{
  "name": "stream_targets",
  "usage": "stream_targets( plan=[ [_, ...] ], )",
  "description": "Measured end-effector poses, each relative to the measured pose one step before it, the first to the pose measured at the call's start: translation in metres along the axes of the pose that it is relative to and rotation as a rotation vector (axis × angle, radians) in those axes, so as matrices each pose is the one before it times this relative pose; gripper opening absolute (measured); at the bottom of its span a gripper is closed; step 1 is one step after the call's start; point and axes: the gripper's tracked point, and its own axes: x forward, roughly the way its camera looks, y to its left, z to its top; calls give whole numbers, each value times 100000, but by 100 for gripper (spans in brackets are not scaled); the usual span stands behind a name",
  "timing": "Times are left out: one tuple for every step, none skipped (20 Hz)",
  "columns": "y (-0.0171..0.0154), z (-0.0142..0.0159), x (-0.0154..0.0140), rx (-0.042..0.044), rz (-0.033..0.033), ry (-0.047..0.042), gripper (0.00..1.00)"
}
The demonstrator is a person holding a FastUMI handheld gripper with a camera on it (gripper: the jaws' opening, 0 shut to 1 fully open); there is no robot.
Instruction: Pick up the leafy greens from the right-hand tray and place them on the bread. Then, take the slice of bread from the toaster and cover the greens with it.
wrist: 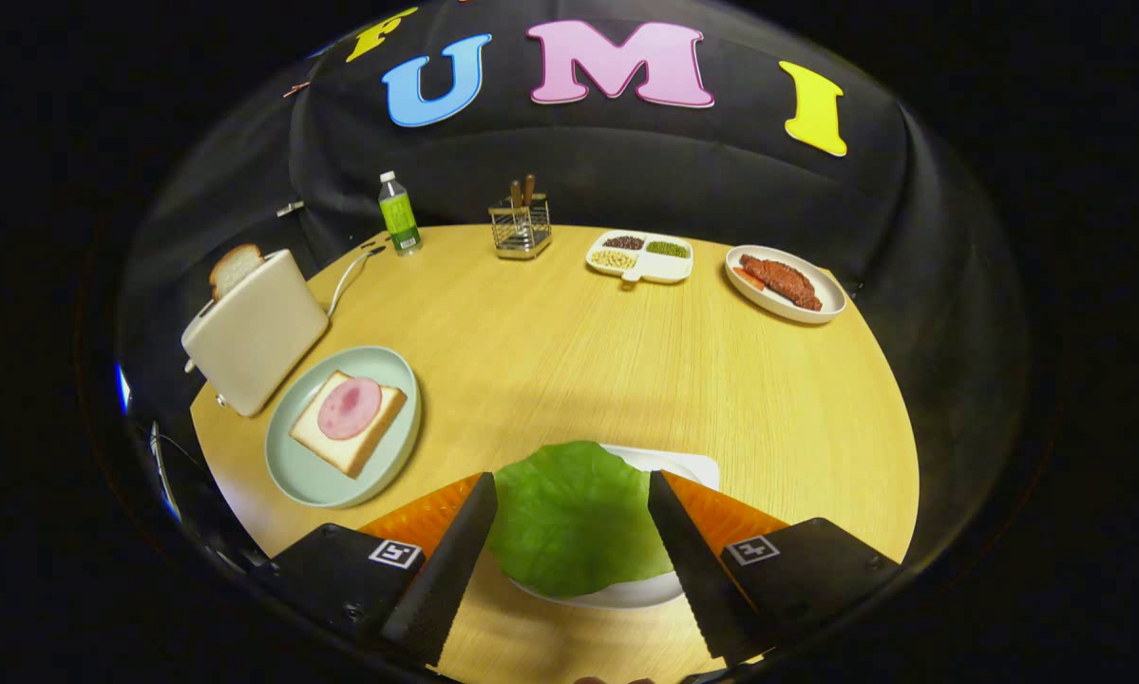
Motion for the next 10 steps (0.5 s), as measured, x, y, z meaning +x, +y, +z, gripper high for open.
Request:
stream_targets(
  plan=[
    [-431,-663,607,-406,-222,1524,100],
    [-639,-628,735,454,-153,1551,100],
    [-340,-493,635,944,-72,1539,100],
    [-198,-593,353,1065,164,1834,100],
    [-88,-426,304,681,580,1717,100],
    [-85,-273,305,110,339,998,99],
    [-134,-84,92,-736,-359,336,99],
    [-35,44,135,-1594,-201,-996,100],
    [-156,-223,57,-2609,-1540,491,99],
    [39,74,266,-2553,-375,-984,98]
  ],
)
